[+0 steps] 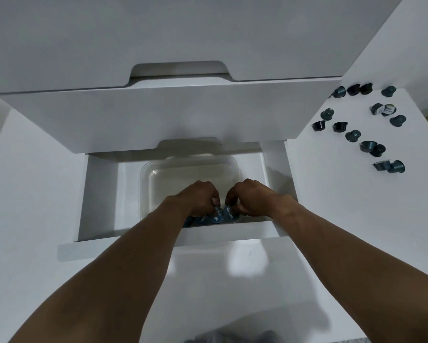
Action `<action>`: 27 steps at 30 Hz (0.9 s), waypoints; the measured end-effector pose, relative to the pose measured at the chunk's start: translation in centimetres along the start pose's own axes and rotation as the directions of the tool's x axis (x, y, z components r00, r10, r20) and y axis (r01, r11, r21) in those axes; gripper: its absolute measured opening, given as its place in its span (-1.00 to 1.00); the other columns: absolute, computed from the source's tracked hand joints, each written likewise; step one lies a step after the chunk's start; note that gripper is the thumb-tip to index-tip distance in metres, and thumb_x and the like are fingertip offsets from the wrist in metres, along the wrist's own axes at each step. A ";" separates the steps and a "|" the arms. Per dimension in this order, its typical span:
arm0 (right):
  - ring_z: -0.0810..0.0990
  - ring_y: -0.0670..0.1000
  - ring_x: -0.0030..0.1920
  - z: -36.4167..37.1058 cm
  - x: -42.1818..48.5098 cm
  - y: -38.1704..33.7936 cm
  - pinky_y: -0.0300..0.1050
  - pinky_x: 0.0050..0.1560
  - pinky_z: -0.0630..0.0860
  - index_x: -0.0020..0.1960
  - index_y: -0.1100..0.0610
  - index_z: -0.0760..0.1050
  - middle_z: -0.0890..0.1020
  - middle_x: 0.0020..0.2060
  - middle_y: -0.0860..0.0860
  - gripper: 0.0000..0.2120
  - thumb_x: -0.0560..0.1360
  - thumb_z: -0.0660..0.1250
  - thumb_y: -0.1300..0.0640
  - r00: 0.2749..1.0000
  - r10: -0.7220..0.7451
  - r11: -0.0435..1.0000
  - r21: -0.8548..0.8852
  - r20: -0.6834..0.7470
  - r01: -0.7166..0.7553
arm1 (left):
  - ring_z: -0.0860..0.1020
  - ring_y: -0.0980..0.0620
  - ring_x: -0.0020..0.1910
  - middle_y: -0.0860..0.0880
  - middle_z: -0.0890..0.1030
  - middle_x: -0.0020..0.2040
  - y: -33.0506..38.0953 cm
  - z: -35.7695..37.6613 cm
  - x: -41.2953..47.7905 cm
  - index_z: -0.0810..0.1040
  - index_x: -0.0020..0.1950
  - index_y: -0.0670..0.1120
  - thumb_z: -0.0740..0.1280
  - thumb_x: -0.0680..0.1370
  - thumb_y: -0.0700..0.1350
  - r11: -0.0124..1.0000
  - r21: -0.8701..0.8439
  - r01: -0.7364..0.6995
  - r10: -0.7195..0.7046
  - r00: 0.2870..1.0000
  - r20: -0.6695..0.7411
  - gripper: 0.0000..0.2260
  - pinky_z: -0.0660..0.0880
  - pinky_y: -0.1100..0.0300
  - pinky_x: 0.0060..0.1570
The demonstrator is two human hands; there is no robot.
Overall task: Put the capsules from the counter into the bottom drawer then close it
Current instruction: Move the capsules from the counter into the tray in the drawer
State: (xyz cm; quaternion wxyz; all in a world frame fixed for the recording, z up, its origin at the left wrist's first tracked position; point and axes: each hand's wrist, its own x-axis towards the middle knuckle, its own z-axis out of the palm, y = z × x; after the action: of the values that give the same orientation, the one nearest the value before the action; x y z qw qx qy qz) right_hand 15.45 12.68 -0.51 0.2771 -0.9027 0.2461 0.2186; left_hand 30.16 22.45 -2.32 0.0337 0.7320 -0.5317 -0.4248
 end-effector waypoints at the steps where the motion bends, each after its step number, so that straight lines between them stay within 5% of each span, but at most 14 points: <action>1: 0.60 0.05 0.07 0.0 0.0 0.0 -0.12 0.11 0.51 0.12 0.03 0.61 0.66 0.06 -0.01 -0.75 0.44 0.39 0.12 1.000 -0.002 1.000 0.004 -0.001 0.002 | 0.61 0.02 -0.04 -0.04 0.68 0.00 0.1 0.0 0.0 0.66 0.04 -0.05 0.45 0.41 -0.19 1.000 0.006 -0.001 0.001 1.000 -0.008 -0.79 0.57 0.07 0.07; 9: 0.59 0.05 0.08 0.2 -0.1 0.2 -0.13 0.14 0.48 0.13 0.08 0.61 0.67 0.06 0.02 -0.74 0.45 0.37 0.13 0.994 -0.012 0.998 0.057 -0.113 0.018 | 0.59 -0.02 0.04 -0.07 0.64 0.11 0.7 -0.1 -1.3 0.63 0.12 -0.07 0.36 0.44 -0.23 0.998 0.065 0.014 -0.005 0.990 -0.143 -0.72 0.53 0.11 0.11; 14: 0.58 0.12 0.03 -0.8 -1.3 -0.2 -0.05 0.03 0.49 0.07 0.13 0.60 0.66 0.02 0.07 -0.79 0.53 0.29 0.06 0.963 -0.032 0.999 -0.014 -0.269 0.029 | 0.54 -0.05 0.09 -0.08 0.59 0.14 1.7 -0.3 -3.3 0.57 0.19 -0.08 0.37 0.49 -0.06 0.992 0.071 0.103 -0.076 0.948 -0.309 -0.71 0.49 0.11 0.14; 20: 0.54 0.17 0.07 -2.8 -4.0 -1.0 -0.03 0.01 0.48 0.08 0.16 0.53 0.60 0.08 0.13 -0.76 0.53 0.21 0.06 0.897 0.088 0.994 -0.014 -0.432 -0.104 | 0.49 -0.16 0.15 -0.14 0.50 0.21 4.3 -0.9 -6.9 0.49 0.24 -0.13 0.25 0.56 -0.04 0.972 0.073 0.222 -0.152 0.839 -0.522 -0.70 0.45 0.08 0.08; 27: 0.45 0.20 0.21 -4.1 -10.5 -2.5 0.06 0.17 0.46 0.29 0.19 0.41 0.51 0.19 0.17 -0.62 0.54 0.23 0.03 0.751 0.087 0.992 -0.014 -0.655 -0.127 | 0.50 -0.18 0.12 -0.20 0.51 0.19 8.1 -2.4 -12.4 0.44 0.25 -0.19 0.24 0.57 -0.04 0.977 0.149 0.153 0.005 0.680 -0.733 -0.68 0.44 0.05 0.10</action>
State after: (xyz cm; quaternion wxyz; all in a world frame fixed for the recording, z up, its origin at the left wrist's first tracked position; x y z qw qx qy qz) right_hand 9.74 15.43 9.09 0.1351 -0.9142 0.3720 -0.0870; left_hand 24.73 27.99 10.50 0.1523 0.8608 -0.4836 -0.0446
